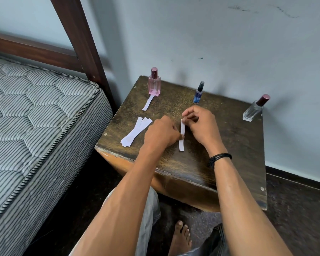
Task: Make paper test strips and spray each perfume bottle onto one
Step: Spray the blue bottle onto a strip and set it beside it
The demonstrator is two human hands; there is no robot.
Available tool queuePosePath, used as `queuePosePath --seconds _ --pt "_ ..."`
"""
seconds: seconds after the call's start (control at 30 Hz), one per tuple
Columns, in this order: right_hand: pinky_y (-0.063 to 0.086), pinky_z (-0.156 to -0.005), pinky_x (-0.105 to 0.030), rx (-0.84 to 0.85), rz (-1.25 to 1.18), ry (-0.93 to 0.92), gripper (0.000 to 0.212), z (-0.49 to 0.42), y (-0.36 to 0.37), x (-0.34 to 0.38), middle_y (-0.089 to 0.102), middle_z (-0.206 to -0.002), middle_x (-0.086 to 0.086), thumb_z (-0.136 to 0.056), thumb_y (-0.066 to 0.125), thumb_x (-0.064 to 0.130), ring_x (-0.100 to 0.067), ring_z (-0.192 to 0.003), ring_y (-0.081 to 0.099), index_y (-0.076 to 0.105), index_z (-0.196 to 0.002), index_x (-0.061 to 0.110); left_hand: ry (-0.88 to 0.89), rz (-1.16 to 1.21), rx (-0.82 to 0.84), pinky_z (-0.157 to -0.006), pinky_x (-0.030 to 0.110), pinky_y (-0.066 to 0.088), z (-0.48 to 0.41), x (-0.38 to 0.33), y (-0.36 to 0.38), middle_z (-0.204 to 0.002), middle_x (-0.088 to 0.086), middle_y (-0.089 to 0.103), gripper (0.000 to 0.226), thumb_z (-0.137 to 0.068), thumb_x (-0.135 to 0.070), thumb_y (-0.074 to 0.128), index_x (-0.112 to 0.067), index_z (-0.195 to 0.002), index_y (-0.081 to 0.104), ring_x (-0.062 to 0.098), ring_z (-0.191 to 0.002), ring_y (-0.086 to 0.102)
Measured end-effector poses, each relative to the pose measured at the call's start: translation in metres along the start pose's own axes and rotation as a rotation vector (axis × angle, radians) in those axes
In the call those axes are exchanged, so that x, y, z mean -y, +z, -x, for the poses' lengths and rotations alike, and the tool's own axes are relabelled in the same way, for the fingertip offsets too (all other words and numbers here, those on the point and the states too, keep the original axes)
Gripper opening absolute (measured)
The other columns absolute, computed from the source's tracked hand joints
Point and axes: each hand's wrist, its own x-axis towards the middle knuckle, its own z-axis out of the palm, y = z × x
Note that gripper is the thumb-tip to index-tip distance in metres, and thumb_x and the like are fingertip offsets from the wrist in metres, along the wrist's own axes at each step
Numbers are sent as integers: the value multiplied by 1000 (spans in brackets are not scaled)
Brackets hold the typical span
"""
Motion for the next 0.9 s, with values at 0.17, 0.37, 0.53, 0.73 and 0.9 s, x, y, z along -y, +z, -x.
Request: queuePosePath --seconds 0.17,0.37,0.53,0.73,0.9 --pt "46 -71 -6 -6 79 -34 16 -2 5 -1 69 -86 16 -88 77 6 4 -81 64 73 -91 21 7 -146 31 -88 47 57 5 -2 -4 -100 8 71 38 -71 -45 86 -18 -89 65 31 -97 67" --pt "48 -74 -14 -25 138 -82 17 -1 8 -2 62 -96 13 -86 79 7 1 -81 62 72 -94 20 22 -175 37 -87 48 57 4 -3 -1 -101 8 71 44 -70 -48 85 -17 -92 64 33 -97 67" --pt "52 -78 -19 -58 71 -71 13 0 5 1 64 -98 11 -87 80 11 1 -82 64 73 -93 21 17 -144 36 -87 47 56 2 -2 0 -98 6 70 39 -72 -50 83 -20 -87 63 30 -96 67" --pt "52 -78 -23 -169 36 77 9 0 -4 1 71 -88 15 -90 77 19 -2 -85 65 74 -88 27 34 87 57 -74 33 50 -2 1 -7 -77 -1 67 31 -81 -46 79 -20 -73 65 19 -76 62" --pt "54 -84 -26 -343 -62 226 3 -1 -14 -1 73 -92 10 -89 79 22 -4 -89 66 76 -91 22 75 206 6 -66 29 46 -3 4 -18 -68 -4 64 33 -85 -43 76 -18 -68 63 14 -62 54"
